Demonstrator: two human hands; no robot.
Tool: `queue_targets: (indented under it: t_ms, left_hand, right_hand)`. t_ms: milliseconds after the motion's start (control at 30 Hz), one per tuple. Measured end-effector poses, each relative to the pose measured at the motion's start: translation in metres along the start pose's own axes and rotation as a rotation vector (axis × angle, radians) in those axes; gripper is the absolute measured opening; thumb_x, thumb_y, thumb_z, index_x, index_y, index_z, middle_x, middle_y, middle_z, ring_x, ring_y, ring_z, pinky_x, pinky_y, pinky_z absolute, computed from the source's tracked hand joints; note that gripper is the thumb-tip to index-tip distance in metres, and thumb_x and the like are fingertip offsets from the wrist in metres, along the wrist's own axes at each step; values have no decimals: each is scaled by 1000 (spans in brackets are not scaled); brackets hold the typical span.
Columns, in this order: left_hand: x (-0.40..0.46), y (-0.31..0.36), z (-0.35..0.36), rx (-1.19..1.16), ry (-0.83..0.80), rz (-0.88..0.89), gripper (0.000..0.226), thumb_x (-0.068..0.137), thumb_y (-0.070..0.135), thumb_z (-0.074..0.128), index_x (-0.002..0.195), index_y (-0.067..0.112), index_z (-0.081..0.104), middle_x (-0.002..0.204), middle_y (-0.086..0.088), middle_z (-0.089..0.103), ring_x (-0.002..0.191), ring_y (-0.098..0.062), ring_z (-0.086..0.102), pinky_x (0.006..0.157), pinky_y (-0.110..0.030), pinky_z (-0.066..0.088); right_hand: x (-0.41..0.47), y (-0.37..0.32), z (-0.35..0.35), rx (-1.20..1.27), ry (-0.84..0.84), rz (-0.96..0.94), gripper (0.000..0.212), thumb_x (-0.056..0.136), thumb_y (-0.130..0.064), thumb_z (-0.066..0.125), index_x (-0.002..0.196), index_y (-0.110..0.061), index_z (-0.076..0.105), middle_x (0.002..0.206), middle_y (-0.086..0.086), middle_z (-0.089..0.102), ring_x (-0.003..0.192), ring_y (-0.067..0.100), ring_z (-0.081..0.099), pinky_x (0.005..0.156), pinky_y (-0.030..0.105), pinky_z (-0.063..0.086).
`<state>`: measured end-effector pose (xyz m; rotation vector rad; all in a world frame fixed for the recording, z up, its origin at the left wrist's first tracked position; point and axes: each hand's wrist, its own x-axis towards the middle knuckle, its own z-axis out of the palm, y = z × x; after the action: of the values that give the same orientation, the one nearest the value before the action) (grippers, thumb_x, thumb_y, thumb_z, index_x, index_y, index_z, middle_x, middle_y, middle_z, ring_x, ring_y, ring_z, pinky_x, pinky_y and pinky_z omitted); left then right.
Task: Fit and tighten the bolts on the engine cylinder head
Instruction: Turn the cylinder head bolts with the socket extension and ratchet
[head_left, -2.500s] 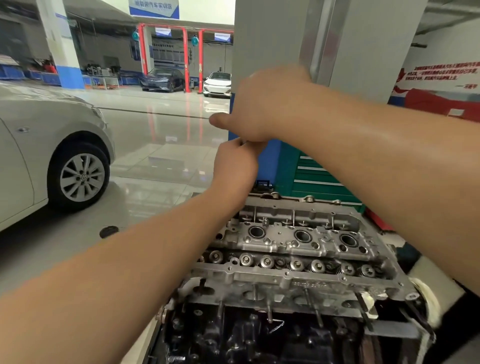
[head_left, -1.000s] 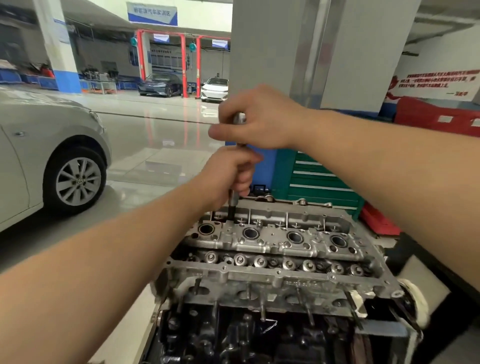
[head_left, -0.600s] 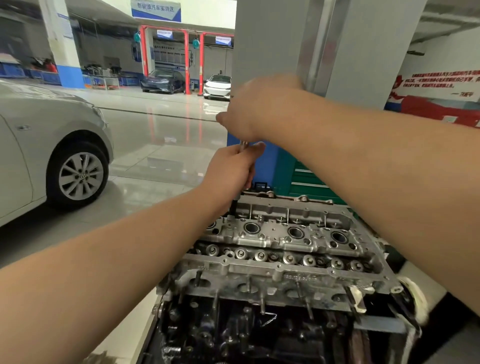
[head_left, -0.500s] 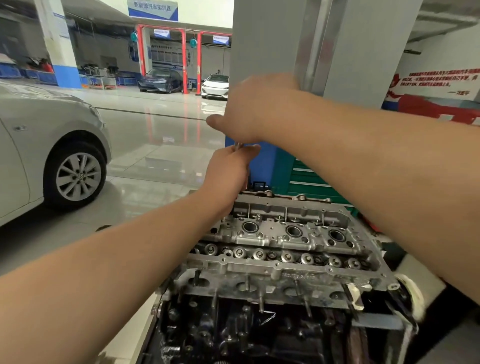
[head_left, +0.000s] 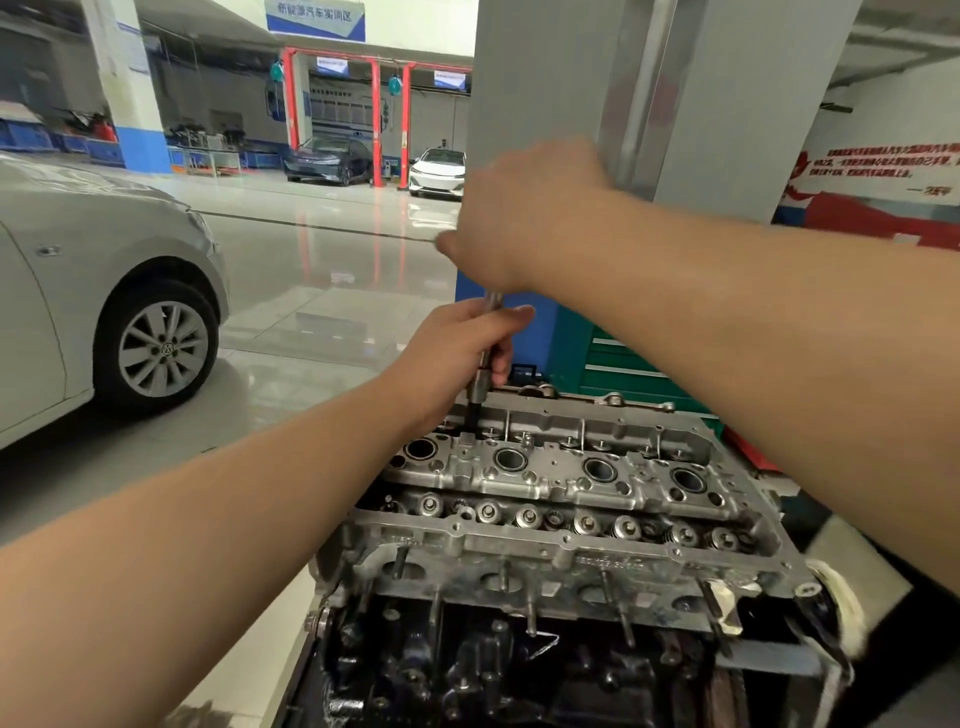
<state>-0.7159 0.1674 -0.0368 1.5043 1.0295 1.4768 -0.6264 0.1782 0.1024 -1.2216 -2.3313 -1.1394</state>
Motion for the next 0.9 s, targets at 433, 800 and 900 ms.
queue_targets:
  t_ms: [433,800,900]
  left_hand:
    - [-5,-11,9,-85,32,-61,34,102,24,62,75,13,44,54,-4,40,49,-20,34,56,-33,36]
    - [-17,-18,4,560,273,121,43,102,51,52,87,11,58,70,-8,65,64,-17,58,64,-43,46]
    - [-16,-19,3,441,256,77,53,99,53,50,78,5,56,67,-9,64,60,-20,58,62,-41,45]
  right_hand:
    - [-7,52,26,684,-89,-362,50,89,-75,48,116,-35,61,100,-4,67,91,20,61,83,41,52]
    - [4,5,-3,34,-55,-146,66,89,-83,31,68,-22,41,68,-3,47,57,19,43,52,31,34]
    - [5,17,3,196,21,-287,64,86,-87,34,81,-27,55,68,-11,53,61,10,48,53,28,30]
